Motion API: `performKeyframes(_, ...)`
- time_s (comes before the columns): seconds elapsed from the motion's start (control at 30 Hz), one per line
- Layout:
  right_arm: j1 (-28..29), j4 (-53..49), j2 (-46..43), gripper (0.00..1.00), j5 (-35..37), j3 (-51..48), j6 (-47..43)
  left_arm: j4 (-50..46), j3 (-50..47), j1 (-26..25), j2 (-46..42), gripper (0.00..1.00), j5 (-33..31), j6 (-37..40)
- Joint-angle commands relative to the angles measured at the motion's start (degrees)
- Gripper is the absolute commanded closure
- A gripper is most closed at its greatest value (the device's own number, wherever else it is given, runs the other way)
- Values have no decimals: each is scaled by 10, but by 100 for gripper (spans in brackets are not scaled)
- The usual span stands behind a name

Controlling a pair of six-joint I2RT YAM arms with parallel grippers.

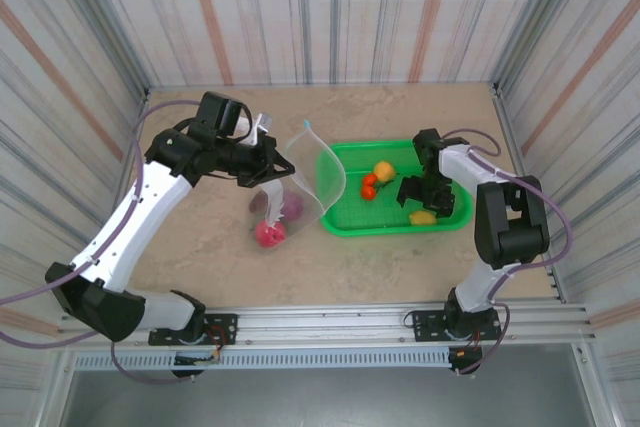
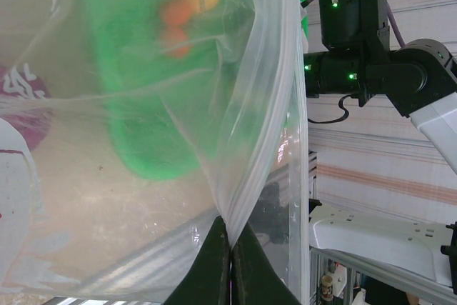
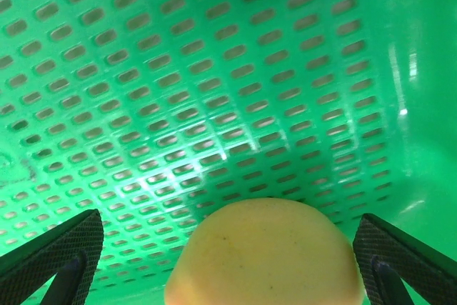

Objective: Place the food in the zip-top bag and seal the zipper

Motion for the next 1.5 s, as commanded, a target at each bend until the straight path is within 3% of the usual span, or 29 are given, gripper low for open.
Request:
performKeyframes(0.0, 11, -6, 19, 8, -32, 3, 17, 5, 1, 5, 7, 100, 12, 5)
performKeyframes(0.43, 20, -32, 39, 3, -79, 12, -29, 3, 7, 5, 9, 100, 10, 6)
performKeyframes(0.73, 55, -80, 57, 10, -5, 33, -87, 6, -2, 5, 4, 100, 9, 5)
performKeyframes(1.0, 63, -76, 49, 28, -6, 40, -81, 5, 1, 5, 5, 100, 11, 4)
performKeyframes(1.13, 64, -81, 42, 33, 5, 50, -79, 6, 1, 5, 6, 100, 12, 3)
performKeyframes(1.47, 93, -119, -52, 34, 38, 115, -37, 7, 0, 5, 5, 100, 14, 1)
